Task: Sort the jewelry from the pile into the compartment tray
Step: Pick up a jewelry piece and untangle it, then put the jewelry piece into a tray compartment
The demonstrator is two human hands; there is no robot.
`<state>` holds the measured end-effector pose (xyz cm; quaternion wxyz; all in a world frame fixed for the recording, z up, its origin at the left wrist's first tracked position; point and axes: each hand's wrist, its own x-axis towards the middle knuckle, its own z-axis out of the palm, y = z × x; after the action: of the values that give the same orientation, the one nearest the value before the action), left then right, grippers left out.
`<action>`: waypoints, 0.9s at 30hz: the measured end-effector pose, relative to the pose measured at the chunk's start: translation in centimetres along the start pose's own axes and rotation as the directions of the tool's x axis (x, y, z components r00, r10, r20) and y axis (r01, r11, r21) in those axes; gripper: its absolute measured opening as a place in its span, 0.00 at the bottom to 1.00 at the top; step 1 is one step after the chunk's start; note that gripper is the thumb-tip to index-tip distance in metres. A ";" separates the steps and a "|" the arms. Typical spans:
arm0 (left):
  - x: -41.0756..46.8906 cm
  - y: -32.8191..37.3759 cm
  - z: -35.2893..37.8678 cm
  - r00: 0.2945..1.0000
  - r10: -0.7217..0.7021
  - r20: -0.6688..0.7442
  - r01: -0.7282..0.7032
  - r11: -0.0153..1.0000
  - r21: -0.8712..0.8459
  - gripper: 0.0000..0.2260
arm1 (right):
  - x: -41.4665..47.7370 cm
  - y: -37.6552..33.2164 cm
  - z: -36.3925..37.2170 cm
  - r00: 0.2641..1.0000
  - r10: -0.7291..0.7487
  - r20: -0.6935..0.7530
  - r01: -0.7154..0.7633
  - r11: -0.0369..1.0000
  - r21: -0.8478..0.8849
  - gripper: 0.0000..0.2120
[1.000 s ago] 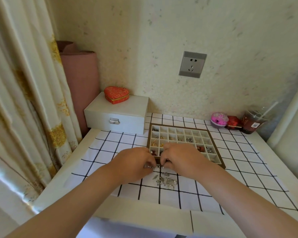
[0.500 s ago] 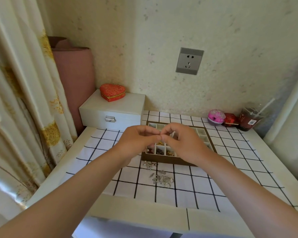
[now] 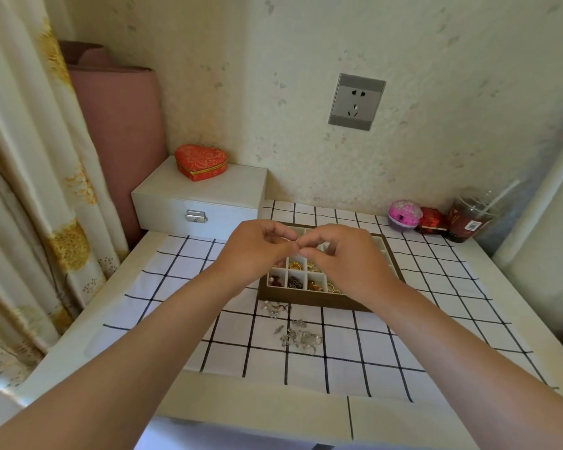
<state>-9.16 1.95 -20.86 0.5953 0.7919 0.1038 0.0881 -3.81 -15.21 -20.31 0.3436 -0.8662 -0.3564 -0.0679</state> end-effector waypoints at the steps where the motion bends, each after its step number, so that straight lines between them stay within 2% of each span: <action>1: 0.2 -0.2 0.0 1.000 -0.001 0.012 0.001 1.000 0.007 0.06 | 0.1 0.1 0.1 1.000 -0.010 -0.003 0.010 1.000 -0.027 0.06; 5: 1.0 -0.5 0.2 0.998 -0.028 0.061 0.026 0.999 0.023 0.06 | 0.3 0.9 0.5 0.999 -0.030 -0.025 0.027 0.990 -0.136 0.04; 8: 1.5 -0.8 0.4 0.996 -0.006 0.091 -0.003 0.994 0.105 0.06 | 0.6 1.4 0.9 0.999 -0.018 -0.029 0.012 0.983 -0.185 0.02; 10: 1.7 -1.4 0.3 0.997 0.033 0.064 -0.051 0.954 0.295 0.07 | 1.1 1.9 0.9 0.999 0.023 -0.034 -0.030 0.978 -0.206 0.01; 12: 1.9 -2.0 0.0 0.997 0.081 0.005 -0.072 0.854 0.516 0.09 | 1.9 2.5 0.8 0.996 0.082 -0.024 -0.086 0.971 -0.223 0.01; 14: 2.2 -2.6 -0.3 0.994 0.106 -0.017 -0.074 0.793 0.604 0.12 | 3.3 3.1 0.6 0.992 0.123 -0.011 -0.123 0.969 -0.212 0.02; 20: 3.1 -3.8 0.1 0.988 0.151 0.040 -0.140 0.741 0.657 0.18 | 7.9 4.3 1.9 0.979 0.188 0.076 -0.164 0.955 -0.247 0.05; 27: 3.8 -4.2 0.1 0.983 0.175 0.054 -0.164 0.709 0.686 0.19 | 10.6 5.5 3.9 0.951 0.173 0.256 -0.058 0.913 -0.403 0.05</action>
<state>-5.69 4.02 -24.88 0.2480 0.9613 0.0606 0.1035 7.13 -9.43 -22.39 0.1119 -0.9376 -0.3292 0.0092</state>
